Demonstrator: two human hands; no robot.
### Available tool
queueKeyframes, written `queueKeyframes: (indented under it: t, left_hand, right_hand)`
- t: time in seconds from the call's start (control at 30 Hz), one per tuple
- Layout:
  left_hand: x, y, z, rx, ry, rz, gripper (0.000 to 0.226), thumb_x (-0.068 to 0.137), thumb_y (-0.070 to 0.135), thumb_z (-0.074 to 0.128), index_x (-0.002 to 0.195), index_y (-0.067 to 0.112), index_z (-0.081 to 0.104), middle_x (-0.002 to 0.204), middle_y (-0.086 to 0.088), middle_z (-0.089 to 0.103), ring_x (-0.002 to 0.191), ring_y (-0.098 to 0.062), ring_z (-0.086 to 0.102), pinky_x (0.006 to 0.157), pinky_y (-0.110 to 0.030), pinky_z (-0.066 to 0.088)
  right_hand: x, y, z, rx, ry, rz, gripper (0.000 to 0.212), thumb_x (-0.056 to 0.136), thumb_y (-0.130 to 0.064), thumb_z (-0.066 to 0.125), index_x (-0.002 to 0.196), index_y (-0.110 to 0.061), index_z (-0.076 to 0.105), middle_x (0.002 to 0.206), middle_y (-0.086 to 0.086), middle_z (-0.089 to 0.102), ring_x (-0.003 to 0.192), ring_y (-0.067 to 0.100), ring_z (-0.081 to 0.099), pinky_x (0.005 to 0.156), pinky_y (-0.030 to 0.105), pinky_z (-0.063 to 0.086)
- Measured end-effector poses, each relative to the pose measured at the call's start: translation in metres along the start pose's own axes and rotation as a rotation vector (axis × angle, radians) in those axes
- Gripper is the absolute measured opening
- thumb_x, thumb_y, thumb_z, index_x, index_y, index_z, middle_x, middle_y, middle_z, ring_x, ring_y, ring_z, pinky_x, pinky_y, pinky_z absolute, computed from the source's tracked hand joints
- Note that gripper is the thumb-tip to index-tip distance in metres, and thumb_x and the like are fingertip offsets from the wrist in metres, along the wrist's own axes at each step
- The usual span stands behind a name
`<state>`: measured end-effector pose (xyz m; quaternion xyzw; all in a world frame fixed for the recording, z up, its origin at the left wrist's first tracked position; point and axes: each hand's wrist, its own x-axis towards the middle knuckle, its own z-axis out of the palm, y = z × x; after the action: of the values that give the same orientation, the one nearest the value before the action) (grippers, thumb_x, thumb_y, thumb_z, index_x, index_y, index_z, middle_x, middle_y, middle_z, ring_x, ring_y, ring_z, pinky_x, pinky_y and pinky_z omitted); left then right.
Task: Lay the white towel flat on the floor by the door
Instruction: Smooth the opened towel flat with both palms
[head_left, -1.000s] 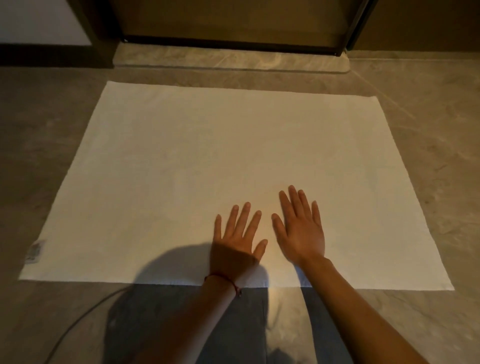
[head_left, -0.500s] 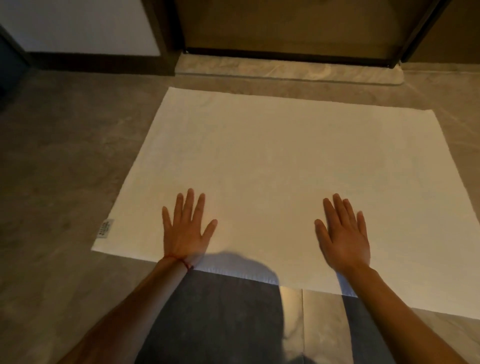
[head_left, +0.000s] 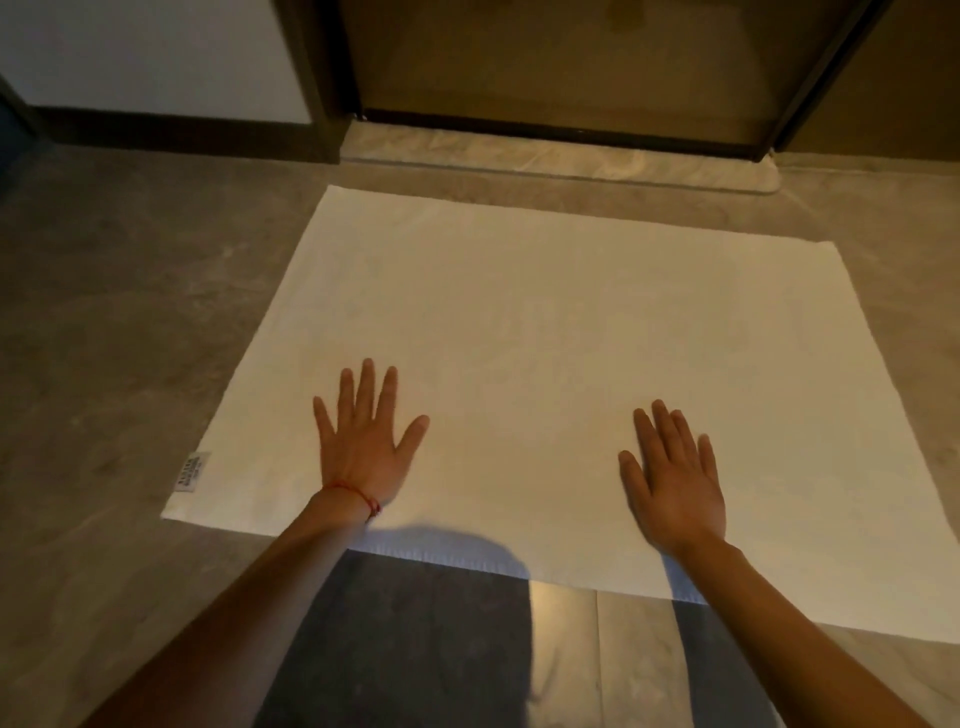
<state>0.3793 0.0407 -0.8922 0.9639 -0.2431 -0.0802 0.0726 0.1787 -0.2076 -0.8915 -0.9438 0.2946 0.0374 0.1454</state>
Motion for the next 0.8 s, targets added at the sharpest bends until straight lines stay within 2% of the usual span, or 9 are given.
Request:
queueKeyframes:
  t: [0.1, 0.17, 0.23, 0.3, 0.43, 0.53, 0.63, 0.73, 0.8]
  left_hand:
    - [0.008, 0.067, 0.01, -0.009, -0.015, 0.294, 0.076, 0.078, 0.068, -0.003, 0.143, 0.029, -0.007, 0.148, 0.004, -0.021, 0.141, -0.022, -0.016, 0.112, -0.051, -0.008]
    - [0.01, 0.107, 0.019, 0.007, -0.084, 0.445, 0.078, 0.075, 0.067, -0.004, 0.143, 0.03, -0.001, 0.154, 0.004, -0.013, 0.142, -0.021, -0.011, 0.113, -0.052, -0.006]
    - [0.017, 0.124, 0.027, 0.044, -0.121, 0.52, 0.079, 0.073, 0.066, -0.003, 0.143, 0.031, 0.003, 0.156, 0.003, -0.005, 0.143, -0.02, -0.008, 0.113, -0.052, -0.006]
    - [0.031, 0.117, 0.03, 0.052, -0.094, 0.499, 0.078, 0.073, 0.067, 0.0, 0.143, 0.034, 0.005, 0.156, 0.005, 0.001, 0.143, -0.02, -0.004, 0.114, -0.05, -0.004]
    - [0.071, 0.071, 0.02, 0.03, -0.009, 0.293, 0.079, 0.071, 0.068, 0.003, 0.142, 0.035, 0.011, 0.156, 0.005, 0.007, 0.143, -0.021, 0.002, 0.114, -0.049, 0.002]
    - [0.098, 0.04, 0.006, 0.051, -0.048, 0.115, 0.07, 0.084, 0.066, 0.016, 0.143, 0.032, 0.005, 0.157, 0.003, -0.002, 0.143, -0.022, -0.004, 0.115, -0.051, 0.001]
    - [0.109, 0.051, 0.001, 0.035, -0.072, -0.006, 0.069, 0.088, 0.062, 0.019, 0.144, 0.026, -0.002, 0.156, -0.003, -0.011, 0.142, -0.026, -0.012, 0.114, -0.054, -0.005]
    - [0.105, 0.108, 0.007, 0.004, 0.017, 0.237, 0.071, 0.086, 0.064, 0.021, 0.144, 0.027, 0.003, 0.156, -0.001, -0.005, 0.142, -0.024, -0.009, 0.113, -0.053, -0.003]
    - [0.098, 0.149, 0.014, -0.024, -0.039, 0.454, 0.068, 0.087, 0.062, 0.024, 0.144, 0.029, 0.005, 0.157, 0.002, -0.004, 0.143, -0.021, -0.008, 0.113, -0.053, -0.004]
  right_hand:
    - [0.0, 0.0, 0.0, 0.0, 0.001, -0.003, 0.067, 0.082, -0.057, -0.004, 0.142, -0.027, -0.006, 0.148, -0.009, -0.014, 0.137, 0.008, -0.016, 0.113, 0.032, -0.012]
    - [0.0, 0.001, 0.001, 0.013, 0.007, 0.0, 0.067, 0.082, -0.056, -0.003, 0.142, -0.027, -0.003, 0.149, -0.009, -0.013, 0.138, 0.009, -0.015, 0.113, 0.032, -0.011]
    - [0.0, 0.002, 0.001, 0.028, 0.013, 0.001, 0.067, 0.083, -0.056, -0.002, 0.143, -0.027, -0.001, 0.15, -0.009, -0.01, 0.139, 0.009, -0.014, 0.114, 0.032, -0.011]
    - [0.0, 0.003, 0.001, 0.026, 0.008, -0.003, 0.064, 0.083, -0.056, -0.003, 0.141, -0.029, -0.005, 0.151, -0.009, -0.011, 0.139, 0.008, -0.015, 0.113, 0.031, -0.012]
    - [0.0, 0.003, 0.003, 0.022, 0.01, -0.006, 0.064, 0.081, -0.058, -0.007, 0.139, -0.031, -0.008, 0.152, -0.009, -0.011, 0.14, 0.009, -0.016, 0.115, 0.032, -0.011]
    - [0.0, 0.003, 0.003, 0.021, 0.011, -0.007, 0.062, 0.082, -0.058, -0.009, 0.138, -0.033, -0.011, 0.152, -0.009, -0.013, 0.139, 0.009, -0.017, 0.114, 0.03, -0.013]
    - [0.0, 0.003, 0.003, 0.022, 0.018, -0.005, 0.059, 0.084, -0.055, -0.004, 0.138, -0.033, -0.012, 0.152, -0.009, -0.012, 0.139, 0.008, -0.017, 0.113, 0.028, -0.015]
    - [0.0, 0.004, 0.005, 0.026, 0.039, -0.008, 0.058, 0.086, -0.054, -0.001, 0.139, -0.032, -0.008, 0.152, -0.01, -0.01, 0.14, 0.009, -0.015, 0.113, 0.028, -0.015]
    - [0.0, 0.005, 0.006, 0.026, 0.048, -0.01, 0.058, 0.087, -0.053, 0.0, 0.141, -0.032, -0.006, 0.153, -0.01, -0.009, 0.14, 0.008, -0.014, 0.113, 0.029, -0.015]
